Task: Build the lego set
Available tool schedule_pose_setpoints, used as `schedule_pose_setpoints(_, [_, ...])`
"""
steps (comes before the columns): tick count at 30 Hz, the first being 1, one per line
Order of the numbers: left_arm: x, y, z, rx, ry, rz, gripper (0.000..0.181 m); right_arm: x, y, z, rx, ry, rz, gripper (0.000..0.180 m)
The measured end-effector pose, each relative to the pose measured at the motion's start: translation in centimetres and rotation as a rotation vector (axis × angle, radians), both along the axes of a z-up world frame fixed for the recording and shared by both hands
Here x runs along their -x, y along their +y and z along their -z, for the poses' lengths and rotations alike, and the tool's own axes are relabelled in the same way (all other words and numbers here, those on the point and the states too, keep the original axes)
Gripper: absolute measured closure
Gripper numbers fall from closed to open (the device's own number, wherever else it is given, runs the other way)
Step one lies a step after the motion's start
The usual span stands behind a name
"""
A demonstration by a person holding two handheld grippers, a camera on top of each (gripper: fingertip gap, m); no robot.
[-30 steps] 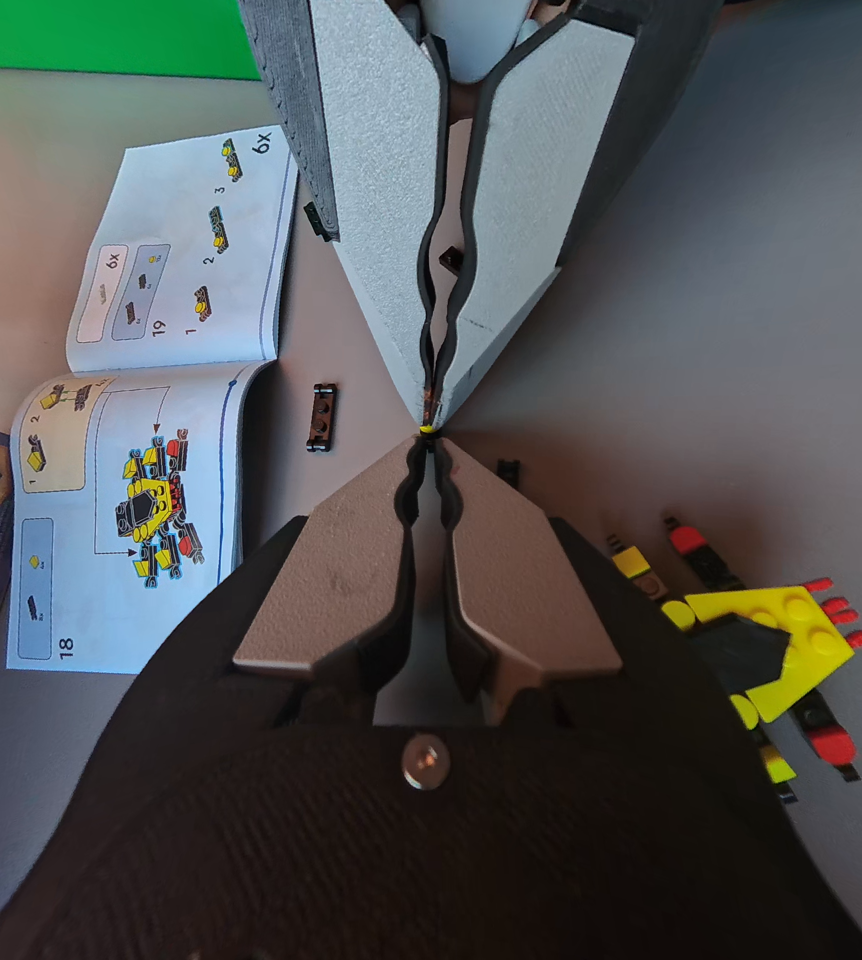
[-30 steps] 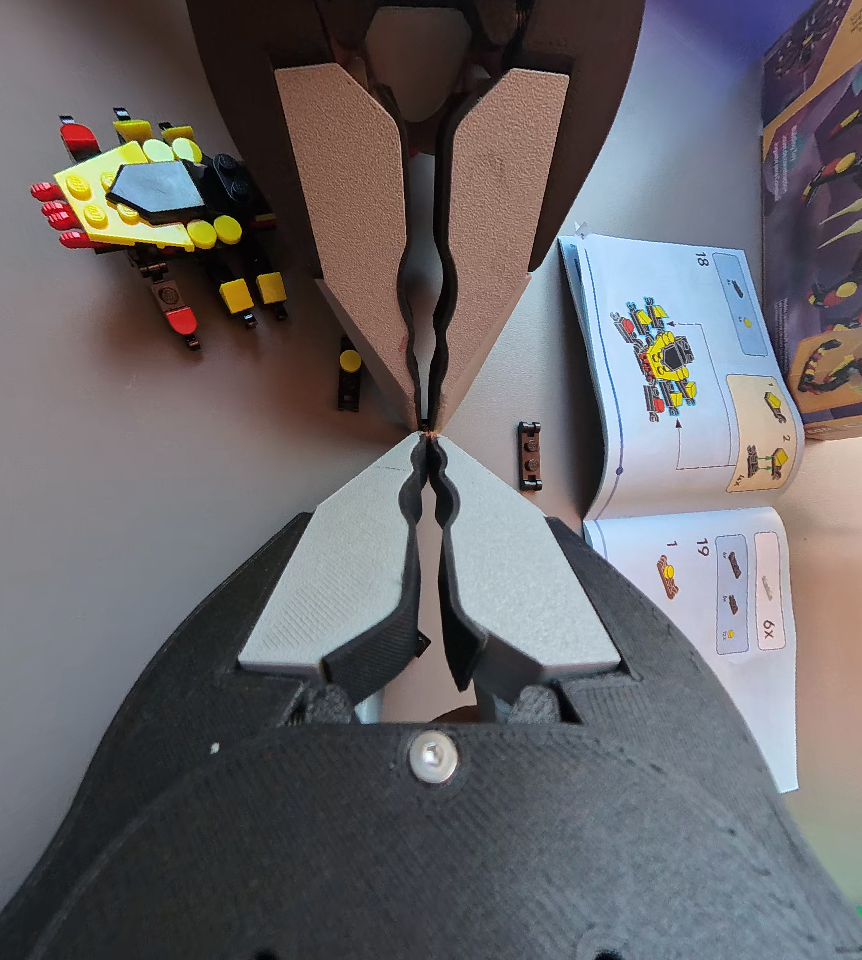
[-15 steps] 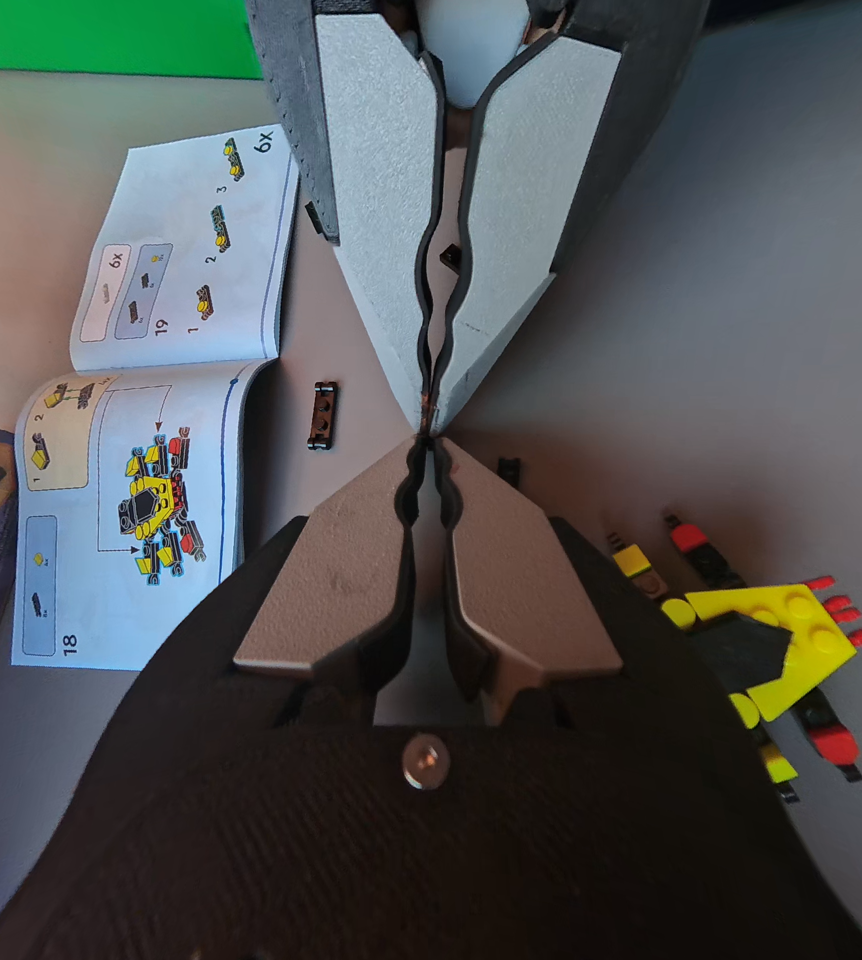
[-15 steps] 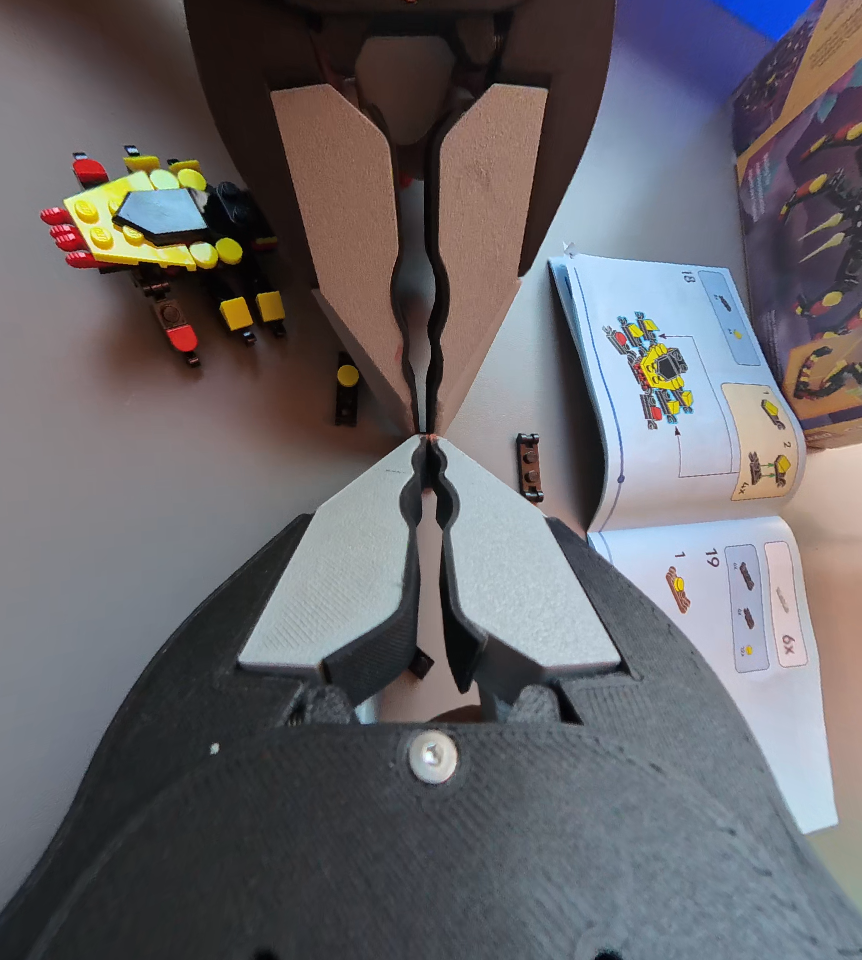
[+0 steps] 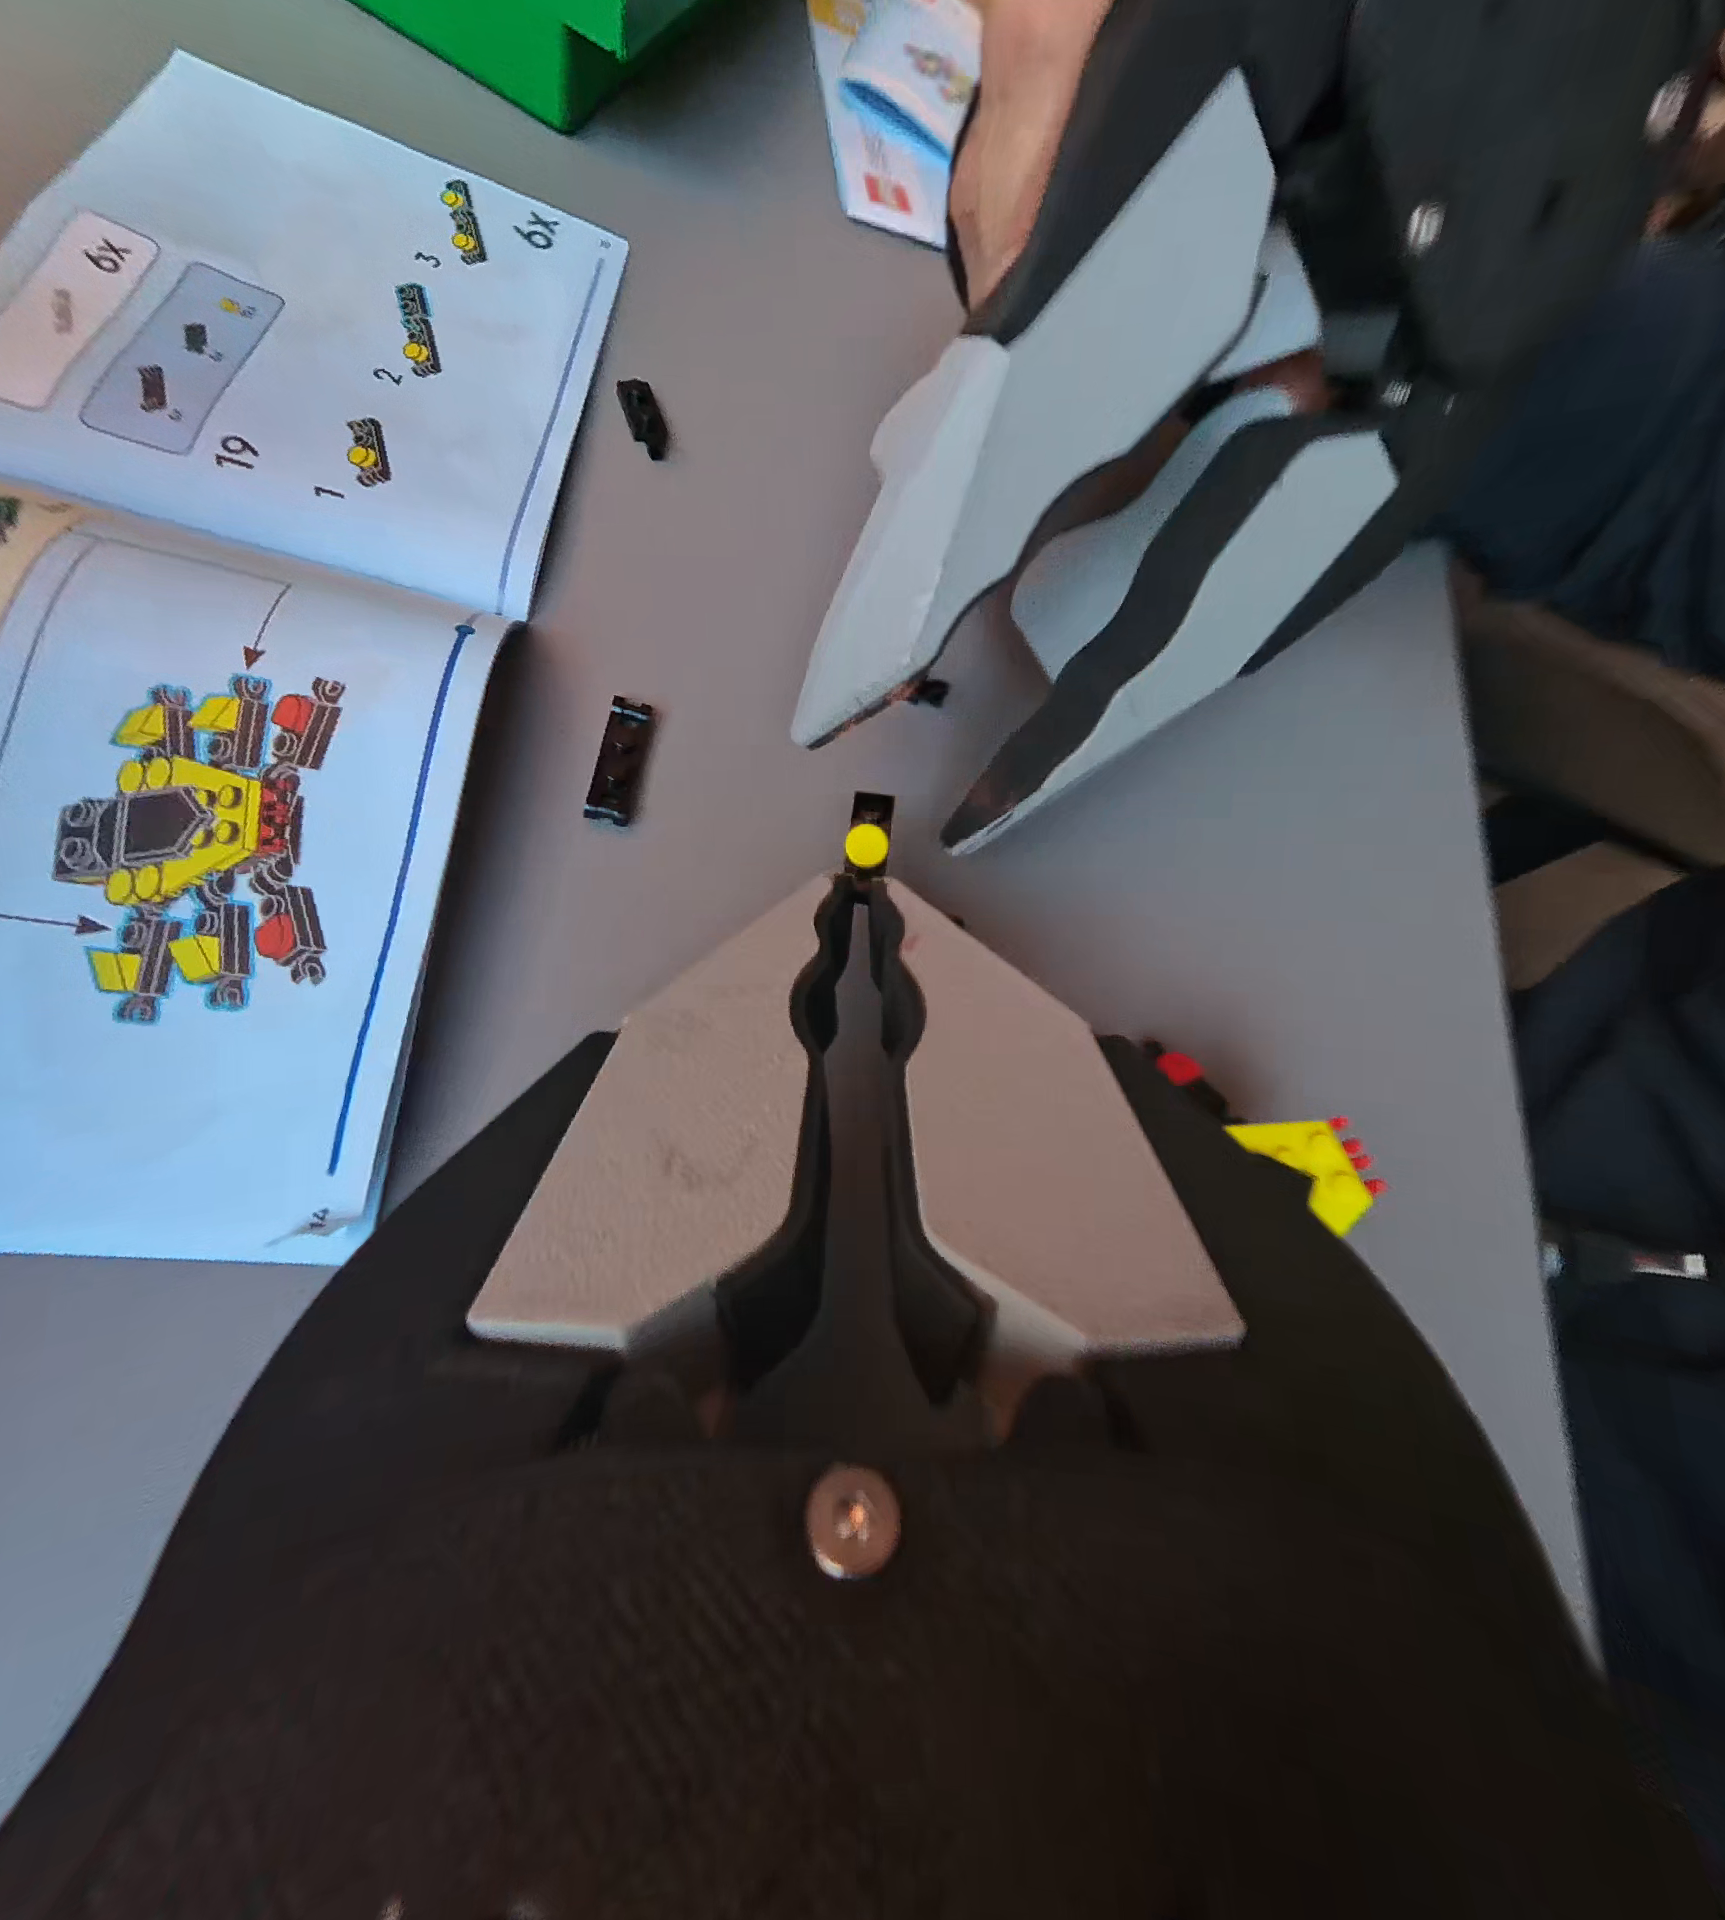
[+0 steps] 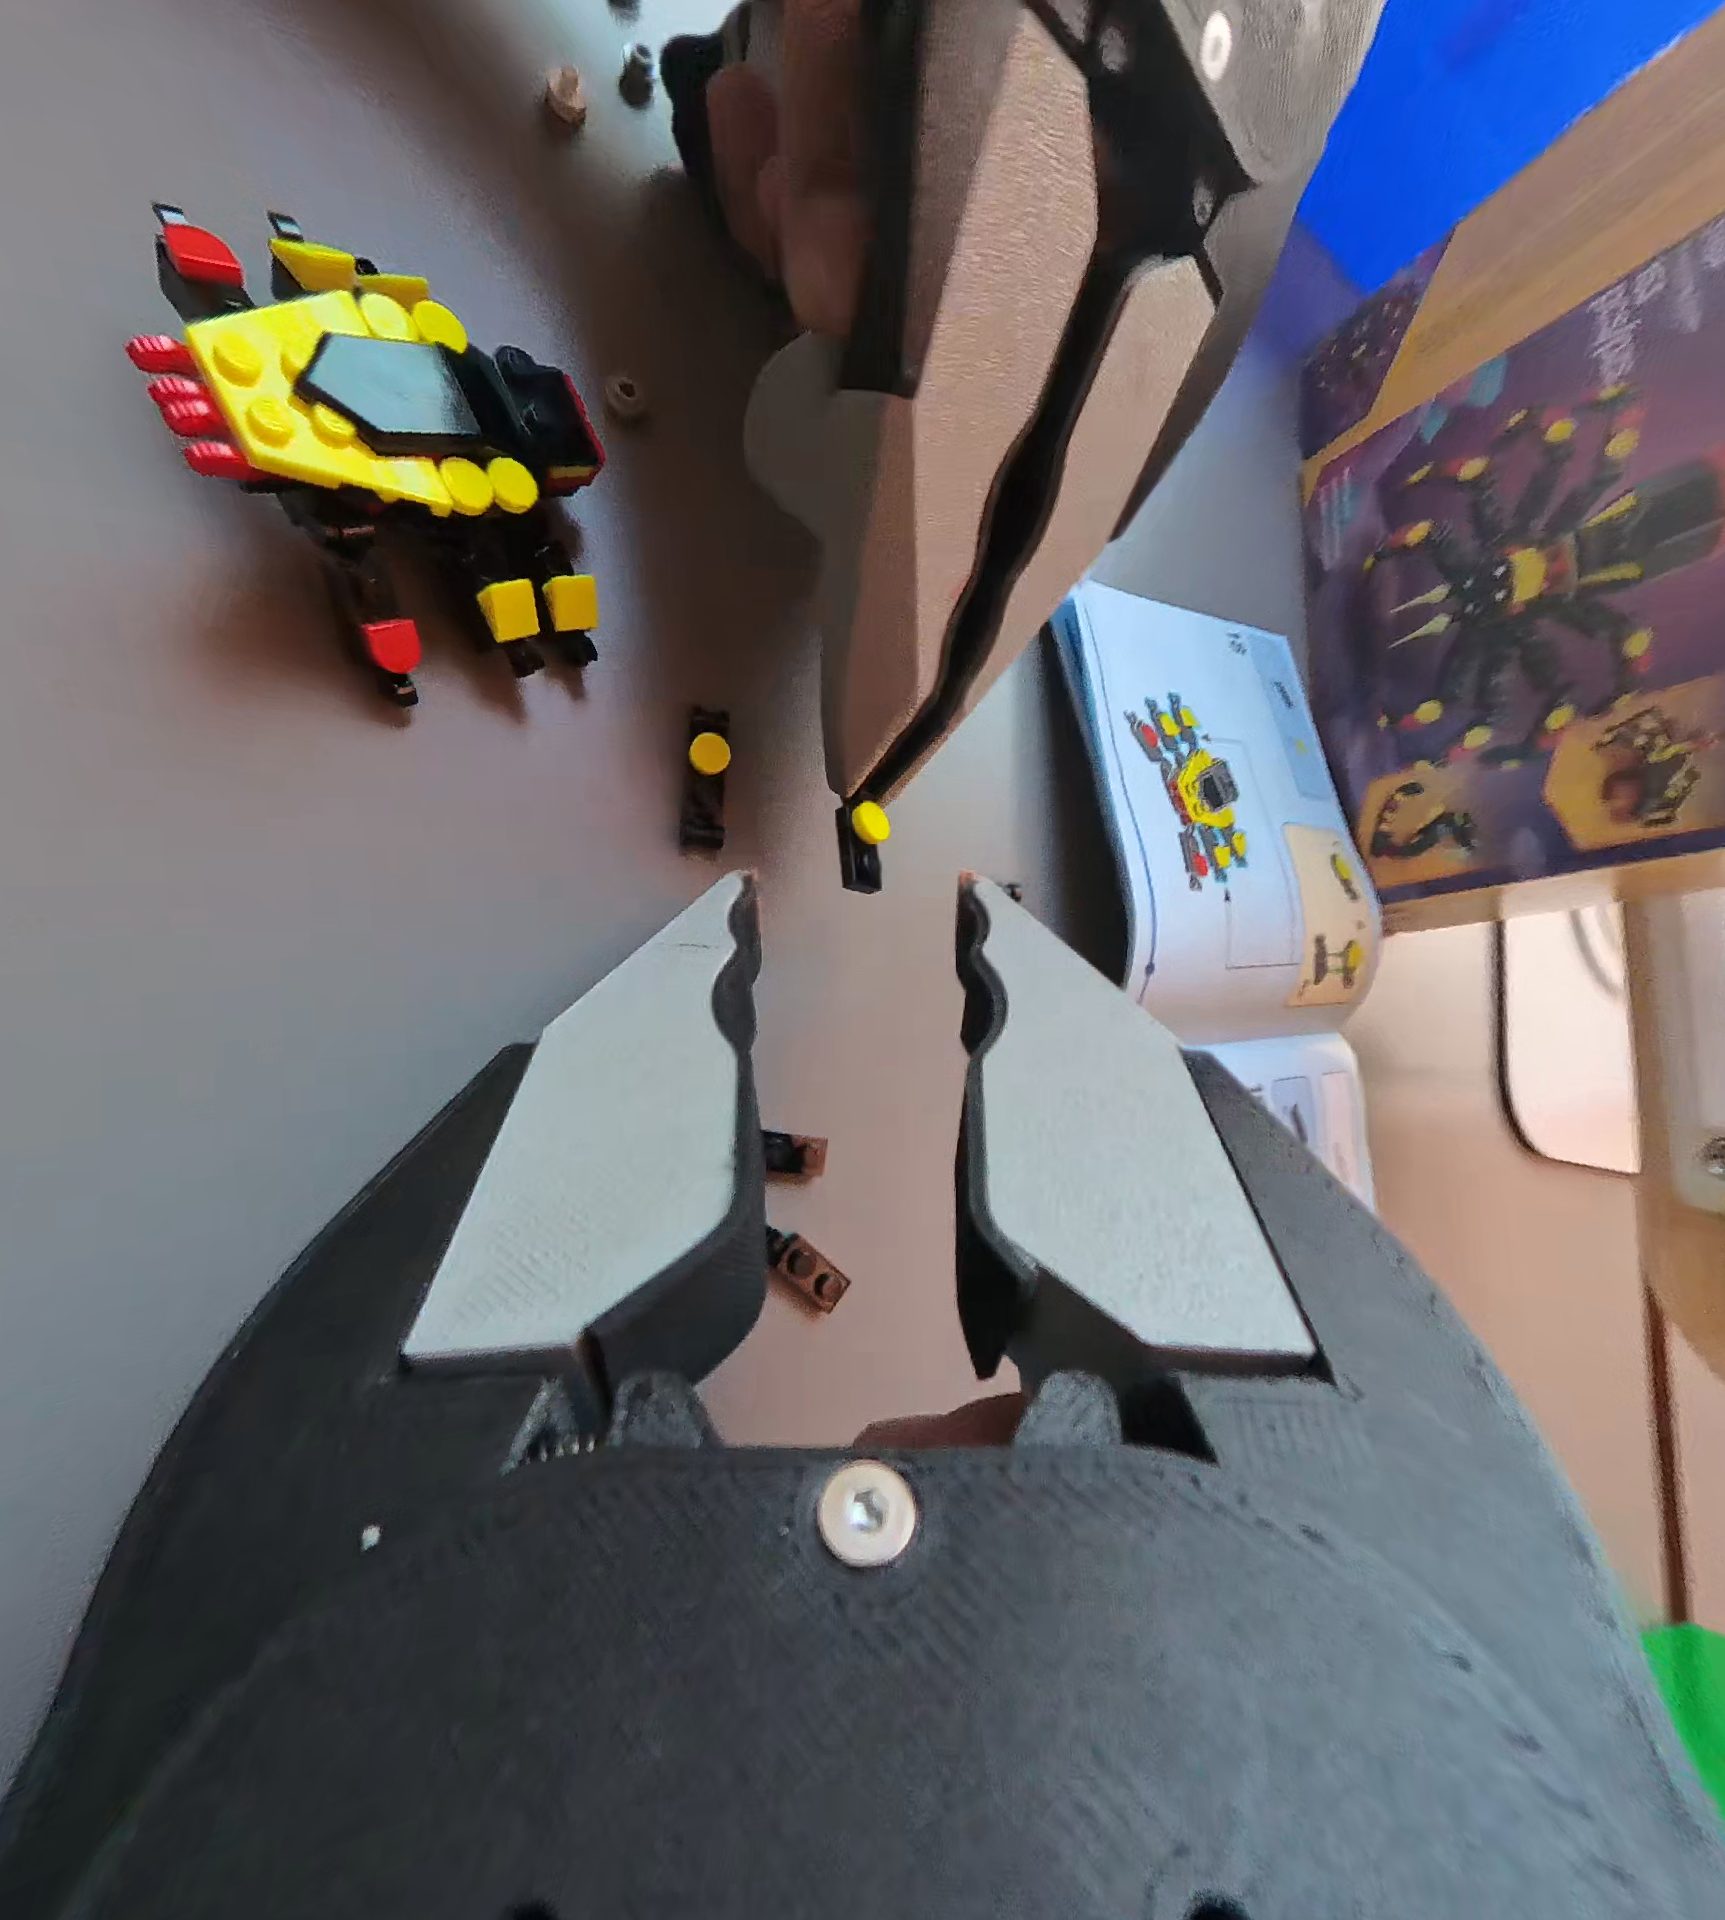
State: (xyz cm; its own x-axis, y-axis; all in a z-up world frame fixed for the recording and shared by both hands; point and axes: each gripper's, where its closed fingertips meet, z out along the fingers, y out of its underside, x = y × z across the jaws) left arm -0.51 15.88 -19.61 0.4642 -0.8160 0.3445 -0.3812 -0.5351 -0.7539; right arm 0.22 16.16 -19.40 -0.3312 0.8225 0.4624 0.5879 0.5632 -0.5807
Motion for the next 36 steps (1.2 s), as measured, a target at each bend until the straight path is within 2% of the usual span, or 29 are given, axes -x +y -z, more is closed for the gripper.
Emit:
schedule_pose_setpoints(1, [0.0, -0.1, -0.2, 0.032, -0.034, 0.001, 0.181, 0.1, -0.1, -0.1, -0.02, 0.003, -0.006, 0.145])
schedule_pose_setpoints(3, [0.0, -0.4, -0.7, 0.082, -0.094, 0.009, 0.181, 0.2, -0.2, -0.5, -0.059, 0.017, -0.012, 0.156])
schedule_pose_setpoints(6, [-0.1, -1.3, -1.3, 0.132, -0.153, 0.05, 0.181, 0.6, -0.4, -1.5, -0.134, 0.071, -0.028, 0.163])
schedule_pose_setpoints(12, [-0.4, -2.5, -1.6, 0.179, -0.19, 0.115, 0.181, 0.9, -2.0, -2.0, -0.201, 0.086, -0.089, 0.165])
schedule_pose_setpoints(15, [-0.5, -2.6, -2.1, 0.175, -0.208, 0.119, 0.18, 1.0, -2.6, -1.9, -0.197, 0.087, -0.109, 0.174])
schedule_pose_setpoints(20, [-0.5, -2.4, -2.4, 0.155, -0.209, 0.111, 0.18, 1.2, -2.4, -2.2, -0.188, 0.1, -0.09, 0.175])
schedule_pose_setpoints(23, [-0.2, -1.6, -2.7, 0.064, -0.185, 0.083, 0.18, 1.4, -1.6, -2.4, -0.151, 0.118, -0.044, 0.175])
schedule_pose_setpoints(31, [-0.4, -0.5, -3.9, -0.413, 0.018, 0.068, 0.173, 1.3, -0.7, -3.4, -0.077, 0.164, 0.009, 0.176])
schedule_pose_setpoints(36, [-0.5, -0.4, -4.3, -0.622, 0.089, 0.091, 0.178, 1.2, -0.5, -3.8, -0.091, 0.183, 0.013, 0.176])
